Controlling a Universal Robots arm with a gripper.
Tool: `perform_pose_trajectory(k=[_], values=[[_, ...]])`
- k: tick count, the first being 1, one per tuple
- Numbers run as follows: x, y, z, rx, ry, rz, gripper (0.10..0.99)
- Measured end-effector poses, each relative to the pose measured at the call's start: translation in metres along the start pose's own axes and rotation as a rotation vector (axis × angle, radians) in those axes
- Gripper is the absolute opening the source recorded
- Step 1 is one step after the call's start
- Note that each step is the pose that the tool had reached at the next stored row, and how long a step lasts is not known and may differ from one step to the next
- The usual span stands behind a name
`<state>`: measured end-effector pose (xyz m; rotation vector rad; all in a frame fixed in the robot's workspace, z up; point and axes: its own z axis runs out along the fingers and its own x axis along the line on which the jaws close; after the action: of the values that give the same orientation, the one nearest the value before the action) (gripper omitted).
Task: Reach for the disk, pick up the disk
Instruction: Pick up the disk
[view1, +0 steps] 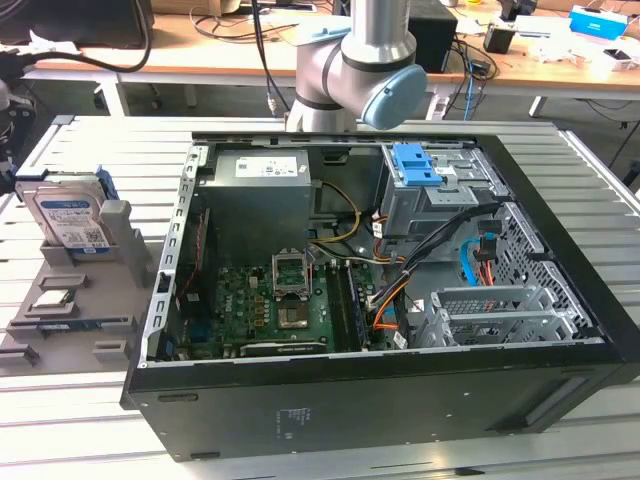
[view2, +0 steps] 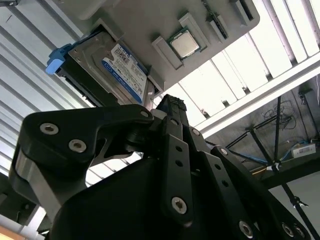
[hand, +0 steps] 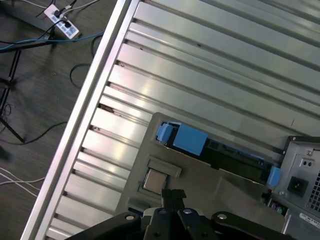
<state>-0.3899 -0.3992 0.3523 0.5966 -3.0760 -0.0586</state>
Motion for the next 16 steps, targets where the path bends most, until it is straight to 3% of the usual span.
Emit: perform_pose_trajectory(k=[16], values=[[0.0000, 0.0000, 0.0000, 0.000, 0.0050, -0.132, 0.106]])
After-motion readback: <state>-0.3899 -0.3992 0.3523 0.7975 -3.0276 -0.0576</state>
